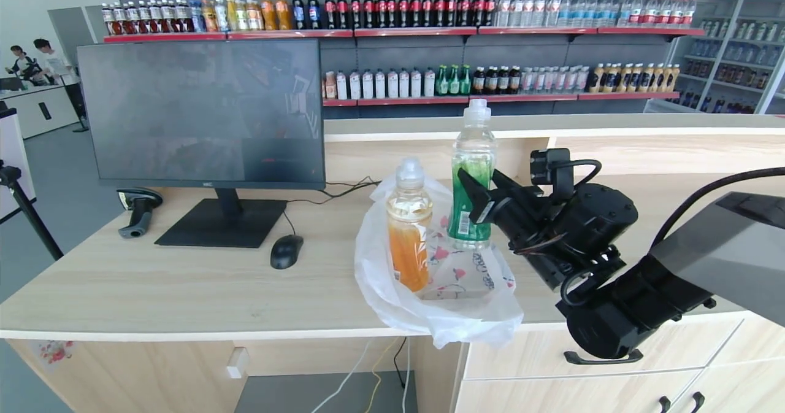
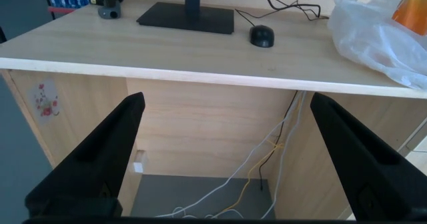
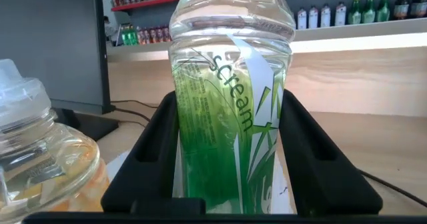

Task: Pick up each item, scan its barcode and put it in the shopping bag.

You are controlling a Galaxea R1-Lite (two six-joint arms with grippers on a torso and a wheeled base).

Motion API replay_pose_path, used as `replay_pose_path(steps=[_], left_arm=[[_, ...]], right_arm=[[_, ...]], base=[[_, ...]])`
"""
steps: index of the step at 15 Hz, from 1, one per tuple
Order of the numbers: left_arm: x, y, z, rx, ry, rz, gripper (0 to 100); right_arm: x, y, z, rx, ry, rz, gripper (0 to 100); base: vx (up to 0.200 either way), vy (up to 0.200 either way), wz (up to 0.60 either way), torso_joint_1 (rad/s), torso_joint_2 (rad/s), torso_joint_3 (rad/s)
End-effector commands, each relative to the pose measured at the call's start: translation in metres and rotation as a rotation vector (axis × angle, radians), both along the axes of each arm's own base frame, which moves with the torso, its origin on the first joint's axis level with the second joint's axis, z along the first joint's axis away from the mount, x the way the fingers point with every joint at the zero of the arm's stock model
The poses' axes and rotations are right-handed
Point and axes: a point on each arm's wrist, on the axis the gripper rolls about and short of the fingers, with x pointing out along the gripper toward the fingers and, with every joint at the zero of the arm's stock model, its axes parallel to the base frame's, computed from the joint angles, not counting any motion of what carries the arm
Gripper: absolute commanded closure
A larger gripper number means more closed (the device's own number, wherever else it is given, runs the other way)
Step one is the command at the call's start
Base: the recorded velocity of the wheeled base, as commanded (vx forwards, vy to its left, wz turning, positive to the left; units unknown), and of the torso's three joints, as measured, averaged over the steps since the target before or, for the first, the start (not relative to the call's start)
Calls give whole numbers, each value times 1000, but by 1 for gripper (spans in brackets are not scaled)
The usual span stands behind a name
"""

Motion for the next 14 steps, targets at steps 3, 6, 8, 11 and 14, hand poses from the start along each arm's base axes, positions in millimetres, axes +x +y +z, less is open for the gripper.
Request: replay_pose_path(steps=[3, 6, 8, 11, 14], left_arm=[[0, 0, 0, 0, -1, 1, 0], [0, 0, 0, 0, -1, 1, 0], [0, 0, 0, 0, -1, -1, 0], [0, 0, 0, 0, -1, -1, 0], [0, 0, 0, 0, -1, 1, 0]], right_arm=[[8, 9, -6, 2, -7, 9, 100], [13, 11, -11, 1, -4, 9, 100], [13, 17, -14, 0, 1, 22, 100], [16, 19, -17, -1, 0, 21, 100], [19, 20, -25, -8, 17, 22, 100]], base=[[0, 0, 0, 0, 0, 0], [0, 0, 0, 0, 0, 0], [0, 0, 0, 0, 0, 0], [0, 0, 0, 0, 0, 0], [0, 0, 0, 0, 0, 0]])
